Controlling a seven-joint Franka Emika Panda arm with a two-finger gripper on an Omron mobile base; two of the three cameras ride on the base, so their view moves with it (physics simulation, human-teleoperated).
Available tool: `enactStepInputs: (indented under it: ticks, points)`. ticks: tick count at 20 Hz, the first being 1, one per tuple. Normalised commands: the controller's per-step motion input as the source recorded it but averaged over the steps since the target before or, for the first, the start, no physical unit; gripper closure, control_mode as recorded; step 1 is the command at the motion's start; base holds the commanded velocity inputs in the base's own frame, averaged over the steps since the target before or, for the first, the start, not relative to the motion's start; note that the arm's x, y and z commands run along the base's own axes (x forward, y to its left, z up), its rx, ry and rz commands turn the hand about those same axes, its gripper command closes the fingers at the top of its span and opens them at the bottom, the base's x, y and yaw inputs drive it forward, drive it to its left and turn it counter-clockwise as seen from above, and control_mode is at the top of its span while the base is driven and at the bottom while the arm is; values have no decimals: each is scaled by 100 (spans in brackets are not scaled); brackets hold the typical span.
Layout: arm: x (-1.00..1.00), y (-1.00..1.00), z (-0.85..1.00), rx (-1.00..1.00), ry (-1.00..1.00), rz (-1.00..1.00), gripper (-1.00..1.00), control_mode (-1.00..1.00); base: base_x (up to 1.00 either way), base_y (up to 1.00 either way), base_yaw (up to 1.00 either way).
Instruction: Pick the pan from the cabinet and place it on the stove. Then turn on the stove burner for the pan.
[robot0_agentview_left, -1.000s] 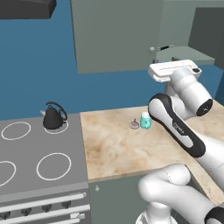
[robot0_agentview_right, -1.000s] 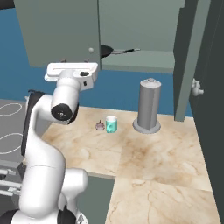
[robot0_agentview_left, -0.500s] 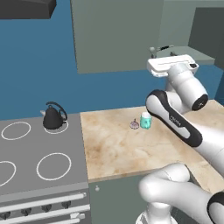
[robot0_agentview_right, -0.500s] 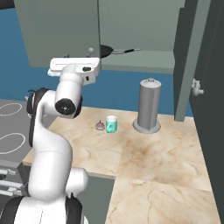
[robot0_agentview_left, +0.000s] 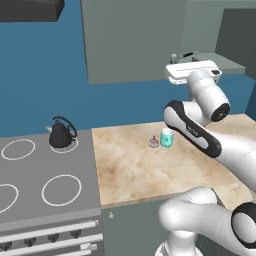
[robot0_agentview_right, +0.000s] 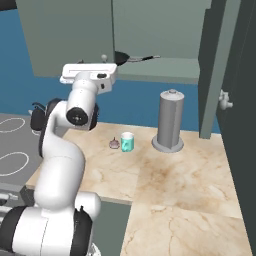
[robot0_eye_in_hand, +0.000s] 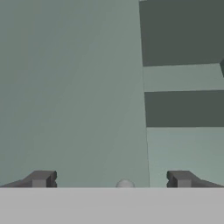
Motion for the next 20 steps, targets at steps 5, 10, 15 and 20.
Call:
enactStepInputs:
  ticks: [5, 10, 15, 20]
  points:
    - [27, 0, 0, 0, 0, -2, -100, -100, 0, 0, 0]
    - [27, 0, -1, 0, 0, -1, -100, -100, 0, 0, 0]
    - [26, 0, -3, 0, 0, 0, -100, -100, 0, 0, 0]
    - [21, -1, -7, 0, 0, 0, -100, -100, 0, 0, 0]
